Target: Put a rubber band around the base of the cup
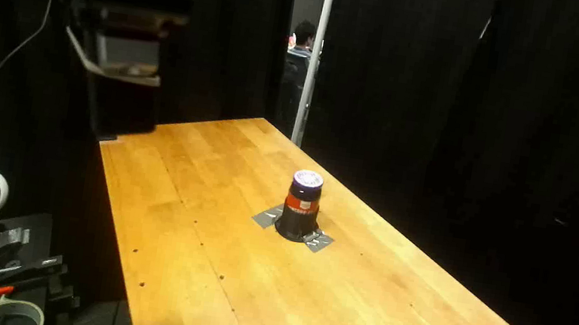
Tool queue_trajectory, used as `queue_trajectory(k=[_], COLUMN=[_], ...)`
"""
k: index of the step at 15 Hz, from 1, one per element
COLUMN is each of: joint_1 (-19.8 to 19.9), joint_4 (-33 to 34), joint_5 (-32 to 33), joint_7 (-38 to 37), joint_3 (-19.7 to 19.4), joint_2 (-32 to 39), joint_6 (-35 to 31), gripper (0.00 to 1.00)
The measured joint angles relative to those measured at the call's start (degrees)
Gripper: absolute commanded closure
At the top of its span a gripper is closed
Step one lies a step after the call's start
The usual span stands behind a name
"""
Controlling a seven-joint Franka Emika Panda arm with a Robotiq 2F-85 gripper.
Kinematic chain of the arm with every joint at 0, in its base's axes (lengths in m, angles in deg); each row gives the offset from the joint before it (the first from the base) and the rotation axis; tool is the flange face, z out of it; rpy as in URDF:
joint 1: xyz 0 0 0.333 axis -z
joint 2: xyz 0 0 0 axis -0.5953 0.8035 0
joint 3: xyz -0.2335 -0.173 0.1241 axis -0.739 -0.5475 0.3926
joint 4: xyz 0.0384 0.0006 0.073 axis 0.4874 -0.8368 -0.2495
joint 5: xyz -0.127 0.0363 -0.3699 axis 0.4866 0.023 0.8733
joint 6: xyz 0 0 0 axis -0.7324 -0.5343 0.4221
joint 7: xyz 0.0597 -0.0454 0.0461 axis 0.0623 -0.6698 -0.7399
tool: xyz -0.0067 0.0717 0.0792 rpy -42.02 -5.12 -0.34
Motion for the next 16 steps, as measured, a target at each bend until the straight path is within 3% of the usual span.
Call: queue_trajectory(k=[9, 16], joint_1=[-0.24, -5.11], joint_4=[0.23, 2.4], joint_5=[-0.19, -5.59], joint_7=[-1.28, -4.53], joint_3=[0.11, 3.47], joint_2=[0.88, 14.84], joint_6=[-1.75, -15.16], gripper=[0.0, 0.0])
